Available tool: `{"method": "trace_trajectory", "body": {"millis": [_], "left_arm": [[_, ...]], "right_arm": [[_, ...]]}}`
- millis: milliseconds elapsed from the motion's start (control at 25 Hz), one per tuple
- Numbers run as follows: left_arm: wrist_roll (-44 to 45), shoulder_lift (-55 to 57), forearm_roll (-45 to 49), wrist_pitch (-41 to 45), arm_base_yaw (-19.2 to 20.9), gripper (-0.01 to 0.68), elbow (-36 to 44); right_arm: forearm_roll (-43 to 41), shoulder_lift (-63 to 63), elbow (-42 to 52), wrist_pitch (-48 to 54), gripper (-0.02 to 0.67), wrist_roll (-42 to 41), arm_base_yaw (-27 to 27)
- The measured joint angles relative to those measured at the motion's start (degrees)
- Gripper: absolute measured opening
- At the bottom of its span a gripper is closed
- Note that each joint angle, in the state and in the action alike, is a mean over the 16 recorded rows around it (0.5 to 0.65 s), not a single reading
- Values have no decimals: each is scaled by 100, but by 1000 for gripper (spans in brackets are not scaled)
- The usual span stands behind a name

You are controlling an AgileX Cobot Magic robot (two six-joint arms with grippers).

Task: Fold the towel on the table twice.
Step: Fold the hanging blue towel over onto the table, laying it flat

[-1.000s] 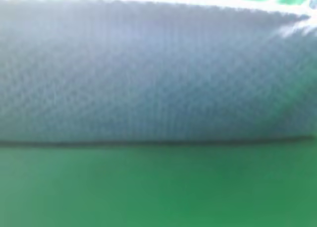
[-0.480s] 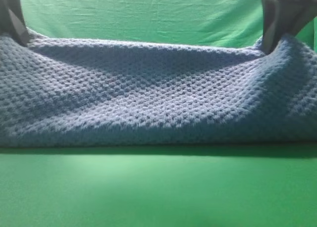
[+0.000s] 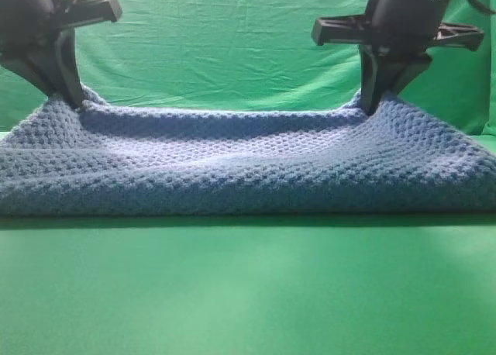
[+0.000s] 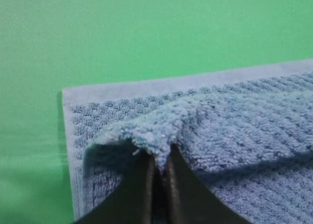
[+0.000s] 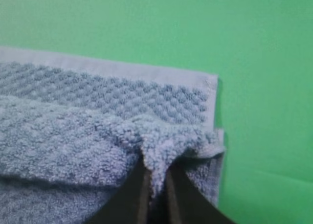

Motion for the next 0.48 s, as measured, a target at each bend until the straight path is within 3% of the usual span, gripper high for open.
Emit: {"method": "trace_trajectory", "body": {"millis": [320,480], "left_arm": [[-2,394,220,-460,9,10,-66],[-2,475,377,-537,9,72,-89]], "right_arm": [[-38,486,-275,-278,11,-19,-87],[-37,577,-314,-332,78,-22,-137]]}}
